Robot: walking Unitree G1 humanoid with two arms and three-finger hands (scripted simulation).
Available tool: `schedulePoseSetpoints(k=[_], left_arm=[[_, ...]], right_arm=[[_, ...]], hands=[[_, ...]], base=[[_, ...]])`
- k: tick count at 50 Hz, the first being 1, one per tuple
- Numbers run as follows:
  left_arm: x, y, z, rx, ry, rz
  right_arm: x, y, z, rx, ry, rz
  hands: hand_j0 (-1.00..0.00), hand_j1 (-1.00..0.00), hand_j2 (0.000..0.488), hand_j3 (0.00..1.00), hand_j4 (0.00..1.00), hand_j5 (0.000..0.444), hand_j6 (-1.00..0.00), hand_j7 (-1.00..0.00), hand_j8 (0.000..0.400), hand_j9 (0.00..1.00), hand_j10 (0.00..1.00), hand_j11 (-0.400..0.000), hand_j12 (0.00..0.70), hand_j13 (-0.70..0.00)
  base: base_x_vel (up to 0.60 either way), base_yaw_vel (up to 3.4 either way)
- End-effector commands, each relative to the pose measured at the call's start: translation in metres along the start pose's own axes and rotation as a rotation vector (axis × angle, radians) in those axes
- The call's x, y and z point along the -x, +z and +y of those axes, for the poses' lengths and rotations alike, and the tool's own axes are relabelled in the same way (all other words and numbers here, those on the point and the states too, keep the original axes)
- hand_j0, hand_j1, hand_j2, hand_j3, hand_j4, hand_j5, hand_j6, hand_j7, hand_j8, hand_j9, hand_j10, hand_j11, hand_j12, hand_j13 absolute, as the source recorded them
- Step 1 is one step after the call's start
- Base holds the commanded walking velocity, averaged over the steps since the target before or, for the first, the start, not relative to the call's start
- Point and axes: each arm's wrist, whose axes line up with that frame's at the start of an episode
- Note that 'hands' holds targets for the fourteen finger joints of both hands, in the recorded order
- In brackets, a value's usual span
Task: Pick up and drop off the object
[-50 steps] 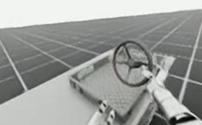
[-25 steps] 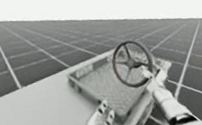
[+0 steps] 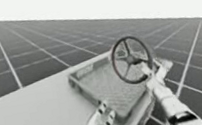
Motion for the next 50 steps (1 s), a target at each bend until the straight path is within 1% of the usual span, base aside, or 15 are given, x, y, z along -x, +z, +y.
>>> schedulePoseSetpoints(k=[1,50], left_arm=[[-0.0166,0.0044,-0.0117,-0.014,-0.064,-0.006],[-0.0166,0.0044,-0.0117,-0.014,-0.064,-0.006]], right_arm=[[-0.0061,0.0028,-0.0140,-0.011,-0.036,-0.009],[-0.0061,0.0028,-0.0140,-0.011,-0.036,-0.009]], hands=[[0.00,0.00,0.000,1.00,1.00,0.000,0.00,0.00,0.000,1.00,1.00,-0.400,0.000,-0.700],[0.00,0.00,0.000,1.00,1.00,0.000,0.00,0.00,0.000,1.00,1.00,-0.400,0.000,-0.700]], base=[[0.26,-1.35],[0.25,-1.36]])
